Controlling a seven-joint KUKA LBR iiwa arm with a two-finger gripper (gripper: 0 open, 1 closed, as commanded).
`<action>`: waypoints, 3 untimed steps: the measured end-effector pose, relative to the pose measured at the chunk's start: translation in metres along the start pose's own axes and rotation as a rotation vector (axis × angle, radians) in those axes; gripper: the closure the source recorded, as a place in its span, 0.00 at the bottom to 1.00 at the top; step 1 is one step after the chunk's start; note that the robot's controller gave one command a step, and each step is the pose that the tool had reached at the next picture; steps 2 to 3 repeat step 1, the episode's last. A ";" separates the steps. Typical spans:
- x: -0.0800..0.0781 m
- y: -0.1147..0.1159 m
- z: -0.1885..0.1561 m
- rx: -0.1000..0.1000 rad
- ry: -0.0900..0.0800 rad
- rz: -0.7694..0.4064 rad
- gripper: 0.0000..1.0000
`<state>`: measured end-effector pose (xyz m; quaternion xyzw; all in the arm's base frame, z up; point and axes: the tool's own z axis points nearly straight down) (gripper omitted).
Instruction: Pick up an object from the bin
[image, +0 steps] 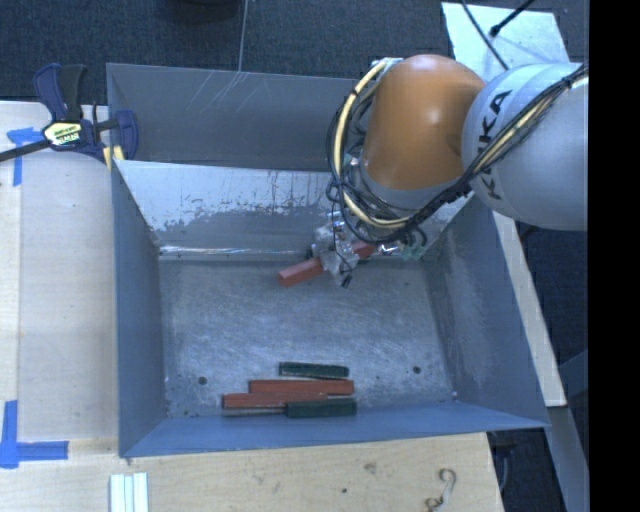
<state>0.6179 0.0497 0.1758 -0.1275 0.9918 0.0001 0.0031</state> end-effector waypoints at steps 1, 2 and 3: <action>-0.001 -0.001 -0.014 0.000 -0.001 0.003 1.00; -0.001 -0.001 -0.014 0.000 -0.001 0.003 1.00; -0.001 -0.001 -0.014 0.000 -0.001 0.003 1.00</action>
Offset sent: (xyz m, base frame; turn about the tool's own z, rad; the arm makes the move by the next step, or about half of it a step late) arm -0.0001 -0.0002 0.0122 0.0000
